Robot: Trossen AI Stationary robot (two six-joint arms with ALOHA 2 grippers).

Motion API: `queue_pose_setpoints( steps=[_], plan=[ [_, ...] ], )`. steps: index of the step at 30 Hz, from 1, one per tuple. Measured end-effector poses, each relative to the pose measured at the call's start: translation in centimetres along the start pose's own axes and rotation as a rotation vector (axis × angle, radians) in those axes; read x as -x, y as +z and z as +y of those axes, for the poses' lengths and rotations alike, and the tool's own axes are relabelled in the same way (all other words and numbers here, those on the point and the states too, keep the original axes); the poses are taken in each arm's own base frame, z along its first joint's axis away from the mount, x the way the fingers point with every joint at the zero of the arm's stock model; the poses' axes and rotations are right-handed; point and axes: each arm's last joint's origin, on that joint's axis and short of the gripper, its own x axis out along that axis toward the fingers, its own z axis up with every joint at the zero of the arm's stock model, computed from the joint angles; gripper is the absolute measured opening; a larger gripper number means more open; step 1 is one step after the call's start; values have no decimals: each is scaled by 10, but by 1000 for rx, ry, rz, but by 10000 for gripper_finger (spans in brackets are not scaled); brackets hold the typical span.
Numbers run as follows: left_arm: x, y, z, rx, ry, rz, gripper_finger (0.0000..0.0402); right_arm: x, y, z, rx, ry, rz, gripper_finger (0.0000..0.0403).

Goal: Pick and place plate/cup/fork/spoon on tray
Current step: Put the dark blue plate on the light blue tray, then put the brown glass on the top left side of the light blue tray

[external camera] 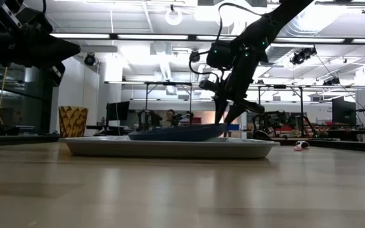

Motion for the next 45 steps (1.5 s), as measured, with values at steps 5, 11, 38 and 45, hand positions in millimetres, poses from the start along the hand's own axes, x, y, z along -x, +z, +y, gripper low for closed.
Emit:
queue_pose_setpoints(
  steps=[5, 11, 38, 45],
  plan=[
    [0, 0, 0, 0, 0, 0, 0, 0, 6, 5, 18, 58, -56, 148],
    [0, 0, 0, 0, 0, 0, 0, 1, 14, 3, 23, 89, -88, 187],
    [0, 0, 0, 0, 0, 0, 0, 134, -130, -11, 357, 735, -284, 193],
    [0, 6, -2, 73, -26, -64, 0, 158, -158, -21, 178, 993, -628, 193]
  ],
)
